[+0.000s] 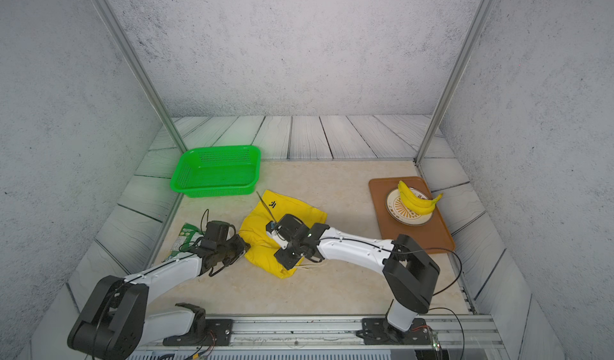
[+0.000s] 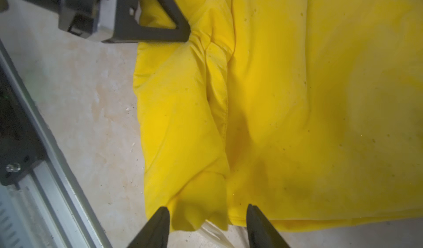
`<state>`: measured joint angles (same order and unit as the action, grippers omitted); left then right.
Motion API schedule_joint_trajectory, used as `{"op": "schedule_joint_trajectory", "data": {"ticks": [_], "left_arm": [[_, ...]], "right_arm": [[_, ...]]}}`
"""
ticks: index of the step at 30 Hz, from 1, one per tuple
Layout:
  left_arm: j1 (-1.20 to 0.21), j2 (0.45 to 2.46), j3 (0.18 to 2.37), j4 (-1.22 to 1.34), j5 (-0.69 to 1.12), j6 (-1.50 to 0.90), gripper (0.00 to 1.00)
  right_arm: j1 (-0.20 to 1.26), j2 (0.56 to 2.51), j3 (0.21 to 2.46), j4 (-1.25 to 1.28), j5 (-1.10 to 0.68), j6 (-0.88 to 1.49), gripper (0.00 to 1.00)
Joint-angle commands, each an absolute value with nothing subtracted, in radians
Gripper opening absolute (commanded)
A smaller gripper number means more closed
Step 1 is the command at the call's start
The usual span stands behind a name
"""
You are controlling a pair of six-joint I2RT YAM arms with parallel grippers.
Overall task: Roll up the shorts
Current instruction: Roll the shorts at the center of the board.
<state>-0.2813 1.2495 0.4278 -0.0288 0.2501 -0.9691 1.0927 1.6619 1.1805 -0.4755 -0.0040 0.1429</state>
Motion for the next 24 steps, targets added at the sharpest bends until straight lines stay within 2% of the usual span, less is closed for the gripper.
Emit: {"op": "schedule_joint_trajectory", "data": {"ticks": [1,3,5,6,9,10,11,20,23,24], "left_arm": [[-0.273,1.252,0.445,-0.109,0.26,-0.975,0.0],[-0.273,1.256,0.449,-0.109,0.271,-0.982,0.0],[-0.273,1.257,0.45,-0.109,0.275,-0.982,0.0],[-0.273,1.256,0.449,-0.109,0.278,-0.986,0.0],[-0.274,1.254,0.448,-0.11,0.283,-0.989,0.0],[-0.273,1.253,0.448,-0.11,0.285,-0.99,0.0],[-0.273,1.25,0.446,-0.108,0.288,-0.991,0.0],[-0.273,1.227,0.44,-0.103,0.31,-1.008,0.0],[-0.273,1.223,0.441,-0.107,0.324,-1.009,0.0],[-0.273,1.224,0.443,-0.109,0.325,-1.009,0.0]], "right_arm": [[1.187,1.703,1.218,-0.535,0.307,0.093,0.64],[1.226,1.749,1.256,-0.533,0.386,0.093,0.72],[1.256,1.784,1.287,-0.523,0.413,0.086,0.75],[1.272,1.793,1.291,-0.502,0.411,0.077,0.79],[1.309,1.829,1.314,-0.477,0.428,0.038,0.81],[1.317,1.847,1.326,-0.481,0.453,0.035,0.95],[1.321,1.869,1.335,-0.48,0.465,0.021,0.98],[1.328,2.0,1.371,-0.466,0.584,-0.027,0.98],[1.327,2.019,1.35,-0.426,0.622,-0.03,0.92],[1.327,2.027,1.351,-0.425,0.642,-0.025,0.86]]}}
